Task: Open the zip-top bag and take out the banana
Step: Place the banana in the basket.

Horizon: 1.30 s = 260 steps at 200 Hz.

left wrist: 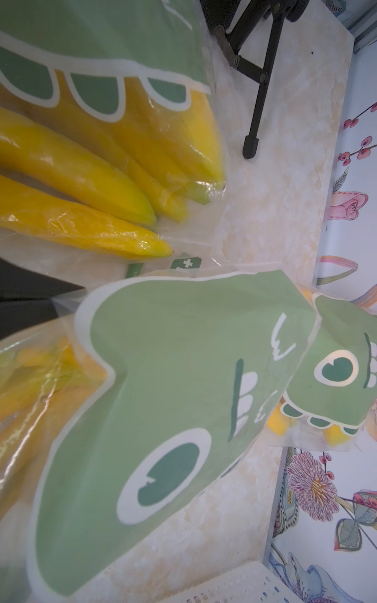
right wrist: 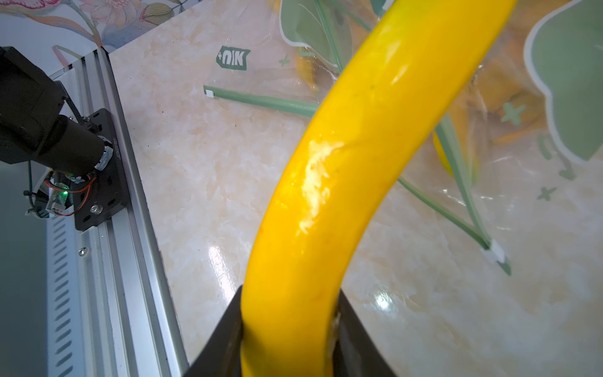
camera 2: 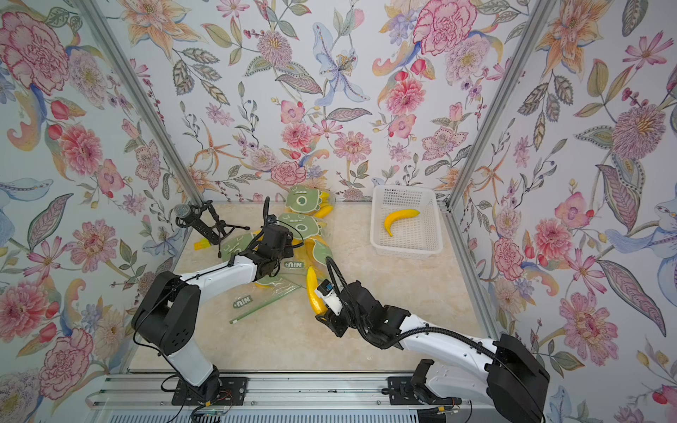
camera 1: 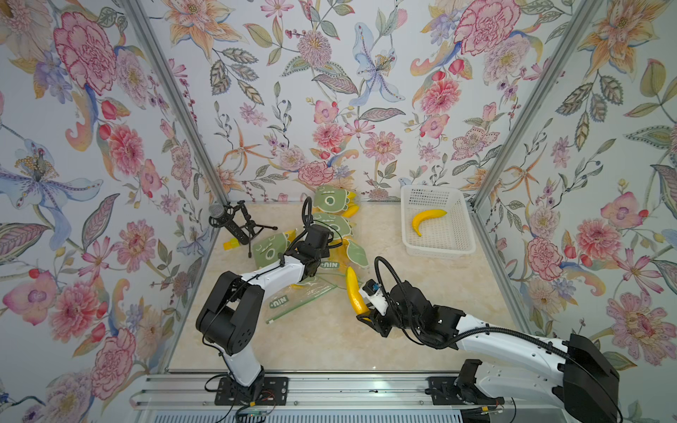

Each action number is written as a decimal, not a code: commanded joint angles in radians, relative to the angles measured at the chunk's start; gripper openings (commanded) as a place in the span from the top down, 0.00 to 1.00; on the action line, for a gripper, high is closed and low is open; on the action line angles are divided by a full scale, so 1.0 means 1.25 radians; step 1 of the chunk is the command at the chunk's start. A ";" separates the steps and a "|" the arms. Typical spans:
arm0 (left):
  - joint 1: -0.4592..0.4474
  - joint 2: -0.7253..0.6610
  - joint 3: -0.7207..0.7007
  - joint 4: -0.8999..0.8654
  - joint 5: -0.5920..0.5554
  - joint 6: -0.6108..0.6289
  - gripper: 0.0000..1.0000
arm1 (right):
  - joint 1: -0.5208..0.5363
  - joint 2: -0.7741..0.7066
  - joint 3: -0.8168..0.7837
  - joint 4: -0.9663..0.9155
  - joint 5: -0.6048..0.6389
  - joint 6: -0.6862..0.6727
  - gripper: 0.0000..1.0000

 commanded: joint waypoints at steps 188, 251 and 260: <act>-0.039 -0.110 -0.186 0.086 0.103 0.011 1.00 | -0.690 0.812 0.907 -0.104 0.142 0.336 0.67; -0.055 -0.121 -0.200 0.092 0.101 0.002 1.00 | -0.703 1.038 1.174 -0.191 0.097 0.462 0.61; -0.057 -0.123 -0.201 0.092 0.101 0.000 1.00 | -0.702 1.058 1.191 -0.197 0.091 0.475 0.60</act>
